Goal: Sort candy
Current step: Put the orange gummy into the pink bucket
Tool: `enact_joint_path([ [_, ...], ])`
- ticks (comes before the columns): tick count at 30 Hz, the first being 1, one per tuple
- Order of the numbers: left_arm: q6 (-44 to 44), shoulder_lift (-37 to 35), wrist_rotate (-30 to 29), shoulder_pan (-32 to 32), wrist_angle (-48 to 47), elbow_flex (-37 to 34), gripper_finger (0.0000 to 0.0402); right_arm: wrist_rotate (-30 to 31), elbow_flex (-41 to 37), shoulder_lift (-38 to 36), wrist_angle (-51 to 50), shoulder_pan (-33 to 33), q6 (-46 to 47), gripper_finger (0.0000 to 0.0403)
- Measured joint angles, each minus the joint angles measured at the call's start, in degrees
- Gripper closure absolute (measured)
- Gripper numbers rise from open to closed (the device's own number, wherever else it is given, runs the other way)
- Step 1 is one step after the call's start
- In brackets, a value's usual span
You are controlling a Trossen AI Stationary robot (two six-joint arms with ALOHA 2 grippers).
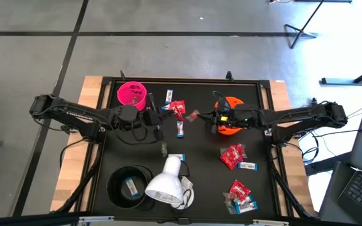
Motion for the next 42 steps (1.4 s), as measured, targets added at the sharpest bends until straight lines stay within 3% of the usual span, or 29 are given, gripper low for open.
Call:
enact_joint_path([
  [6, -1.8, -0.4, 2.2, 1.3, -0.4, 0.1, 0.0401, 0.4, 0.0, -4.4, -2.1, 0.0, -0.4, 0.0403],
  [15, -6.6, -0.4, 7.7, 5.2, -9.9, 5.1, 0.0401, 1.7, 0.0, -10.1, -5.4, 0.0, -1.8, 0.0403],
  [22, -7.1, -0.4, 14.2, 7.5, -9.9, 8.0, 0.0401, 1.9, 0.0, -14.7, -6.4, 0.0, -3.3, 0.0403],
  [29, -7.2, -0.4, 16.7, 8.5, -10.1, 12.8, 0.0401, 2.1, 0.0, -19.5, -7.3, 0.0, -3.7, 0.0403],
  [34, -7.2, -0.4, 17.8, 8.5, -11.1, 15.0, 0.0401, 0.7, -0.1, -17.6, -9.4, 0.0, -1.8, 0.0403],
  [42, -8.1, -0.4, 17.6, 8.9, -16.4, 18.1, 0.0401, 0.3, -0.7, -7.1, -7.5, 0.1, -0.4, 0.0403],
])
